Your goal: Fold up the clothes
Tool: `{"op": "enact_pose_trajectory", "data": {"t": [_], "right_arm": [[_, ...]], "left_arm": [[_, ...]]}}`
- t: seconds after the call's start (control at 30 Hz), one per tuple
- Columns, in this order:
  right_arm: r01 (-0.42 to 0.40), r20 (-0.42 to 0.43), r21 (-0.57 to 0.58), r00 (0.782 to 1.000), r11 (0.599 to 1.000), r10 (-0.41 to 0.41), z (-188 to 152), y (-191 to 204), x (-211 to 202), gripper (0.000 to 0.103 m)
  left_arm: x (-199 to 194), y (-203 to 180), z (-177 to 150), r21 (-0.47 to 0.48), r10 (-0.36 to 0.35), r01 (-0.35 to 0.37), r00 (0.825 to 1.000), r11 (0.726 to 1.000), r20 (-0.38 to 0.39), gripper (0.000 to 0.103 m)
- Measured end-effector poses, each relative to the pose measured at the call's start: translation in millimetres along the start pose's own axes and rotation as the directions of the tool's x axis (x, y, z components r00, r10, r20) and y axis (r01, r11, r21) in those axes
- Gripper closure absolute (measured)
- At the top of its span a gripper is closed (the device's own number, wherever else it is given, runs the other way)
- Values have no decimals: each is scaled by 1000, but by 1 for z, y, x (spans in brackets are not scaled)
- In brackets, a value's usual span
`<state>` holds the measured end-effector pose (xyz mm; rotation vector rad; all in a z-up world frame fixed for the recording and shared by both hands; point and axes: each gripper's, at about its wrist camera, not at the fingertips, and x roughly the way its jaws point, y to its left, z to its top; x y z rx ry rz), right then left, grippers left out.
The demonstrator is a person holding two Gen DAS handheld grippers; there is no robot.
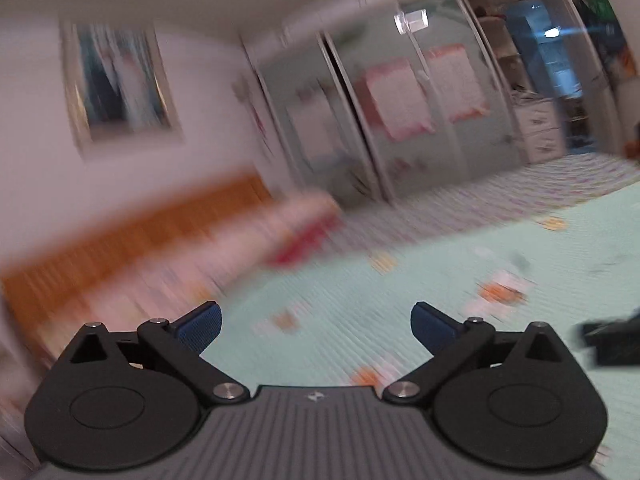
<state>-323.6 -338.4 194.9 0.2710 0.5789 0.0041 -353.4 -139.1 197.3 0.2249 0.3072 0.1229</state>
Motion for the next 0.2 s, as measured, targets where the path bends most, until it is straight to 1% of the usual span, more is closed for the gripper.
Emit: {"op": "enact_pose_trajectory", "data": {"t": [0.07, 0.1, 0.2], "right_arm": [[-34, -28, 9, 999, 999, 34, -11, 21, 9, 31], [-38, -41, 3, 998, 999, 38, -16, 29, 14, 31], [-17, -92, 9, 996, 1000, 18, -29, 43, 32, 31]], "left_arm": [[18, 19, -13, -43, -22, 19, 998, 999, -61, 0], [29, 24, -20, -54, -18, 12, 995, 998, -101, 0], [63, 33, -38, -91, -24, 4, 977, 996, -214, 0]]}}
